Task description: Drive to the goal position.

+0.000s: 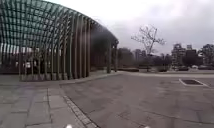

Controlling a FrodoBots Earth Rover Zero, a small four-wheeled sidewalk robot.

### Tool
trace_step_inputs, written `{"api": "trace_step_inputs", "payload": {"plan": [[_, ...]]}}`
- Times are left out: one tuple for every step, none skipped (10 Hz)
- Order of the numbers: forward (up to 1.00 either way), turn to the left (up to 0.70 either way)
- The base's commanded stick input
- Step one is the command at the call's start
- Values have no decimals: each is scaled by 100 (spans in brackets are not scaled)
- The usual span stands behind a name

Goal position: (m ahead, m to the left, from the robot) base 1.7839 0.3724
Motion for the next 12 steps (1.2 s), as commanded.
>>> {"api": "trace_step_inputs", "payload": {"plan": [[70, 0], [70, 0], [70, 0], [70, 0], [70, 0], [70, 0], [70, 0], [70, 0], [70, 0], [70, 0], [70, 0], [70, 0]]}}
